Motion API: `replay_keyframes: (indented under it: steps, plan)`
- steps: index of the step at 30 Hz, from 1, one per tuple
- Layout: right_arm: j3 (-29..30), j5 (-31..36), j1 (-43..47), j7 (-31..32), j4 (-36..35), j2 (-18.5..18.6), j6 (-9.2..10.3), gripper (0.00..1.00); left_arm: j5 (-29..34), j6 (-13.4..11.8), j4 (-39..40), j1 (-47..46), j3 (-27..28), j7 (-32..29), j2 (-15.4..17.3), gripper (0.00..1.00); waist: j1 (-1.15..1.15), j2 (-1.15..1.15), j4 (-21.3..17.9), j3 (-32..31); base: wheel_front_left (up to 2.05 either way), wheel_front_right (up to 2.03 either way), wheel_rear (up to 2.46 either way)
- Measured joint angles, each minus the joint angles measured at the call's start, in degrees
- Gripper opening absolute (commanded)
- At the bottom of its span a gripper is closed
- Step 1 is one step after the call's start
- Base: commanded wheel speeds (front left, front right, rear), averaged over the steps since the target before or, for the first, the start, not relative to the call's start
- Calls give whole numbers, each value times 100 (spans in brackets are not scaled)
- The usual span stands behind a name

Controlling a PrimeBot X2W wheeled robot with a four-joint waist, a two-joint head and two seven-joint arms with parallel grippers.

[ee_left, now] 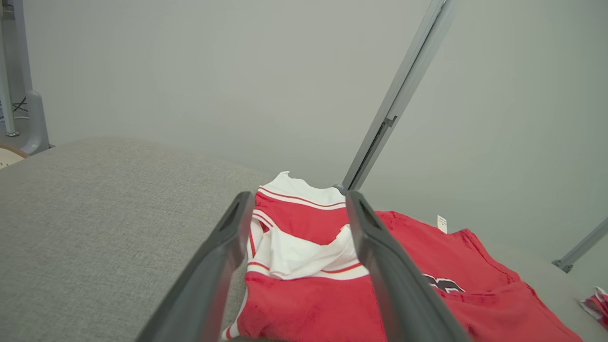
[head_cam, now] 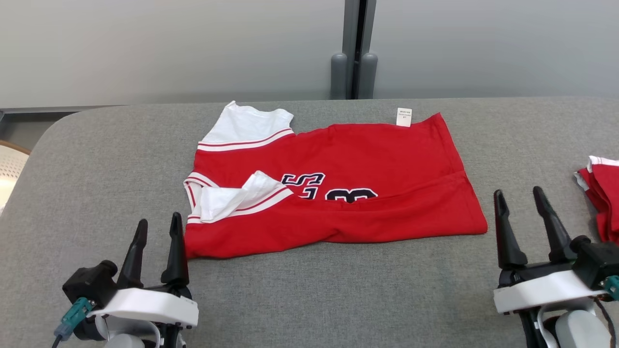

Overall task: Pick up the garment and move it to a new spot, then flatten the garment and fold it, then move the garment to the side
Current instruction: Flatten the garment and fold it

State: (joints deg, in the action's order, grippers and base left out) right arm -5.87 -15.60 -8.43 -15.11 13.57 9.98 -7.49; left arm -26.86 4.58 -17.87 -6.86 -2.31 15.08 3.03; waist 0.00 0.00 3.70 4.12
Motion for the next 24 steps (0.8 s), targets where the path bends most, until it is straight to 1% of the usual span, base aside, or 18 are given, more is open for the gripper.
replay_keyframes:
  steps: [1, 4, 8, 9, 10, 11, 13, 17, 18, 22, 24]
  plan:
    - [-33, 52, 46, 0, -19, -37, 0, 100, 56, 38, -78, 33, 7, 0, -7, 100, 0, 0, -26, -3, 0, 0, 0]
    - [-87, 103, 60, 0, -110, -165, 0, 100, 153, 27, -332, 47, 54, 1, -19, 100, 0, 0, -114, 9, 0, 0, 0]
    - [-179, 107, 47, 1, -123, -182, 0, 100, 229, -226, -951, -89, 27, 0, -22, 100, 0, 0, -243, 66, 0, 0, 0]
    - [-179, 107, 47, 1, -123, -182, 0, 100, 229, -226, -951, -89, 27, 0, -22, 100, 0, 0, -243, 66, 0, 0, 0]
    - [-247, 107, 30, 1, -119, -167, 0, 100, 377, -359, -1374, -276, -19, 0, -20, 100, 0, 0, -318, 107, 0, 0, 0]
    - [-247, 107, 30, 1, -119, -167, 0, 100, 377, -359, -1374, -276, -19, 0, -20, 100, 0, 0, -318, 107, 0, 0, 0]
    - [-294, 105, -3, 0, -100, -126, 0, 100, 535, -545, -1766, -387, 0, 0, -36, 100, 0, 0, -399, 154, 0, 0, 0]
    - [-369, 81, -23, 0, -57, -87, -1, 100, 576, -826, -2474, -715, 167, 0, 11, 100, 0, 0, -562, 243, 0, 0, 0]
    - [-376, 74, -29, 0, -37, -85, 0, 100, 609, -945, -2692, -841, 232, 0, 37, 100, 0, 0, -629, 288, 0, 0, 0]
    - [-364, 60, -31, 0, -19, -93, 0, 100, 670, -950, -3118, -985, 178, -2, 80, 100, 0, 0, -699, 343, 0, 0, 0]
    - [-322, 60, -32, 1, 42, -113, 0, 100, 684, -838, -3456, -1151, 79, -121, 101, 100, 0, 0, -726, 369, 0, 0, 0]
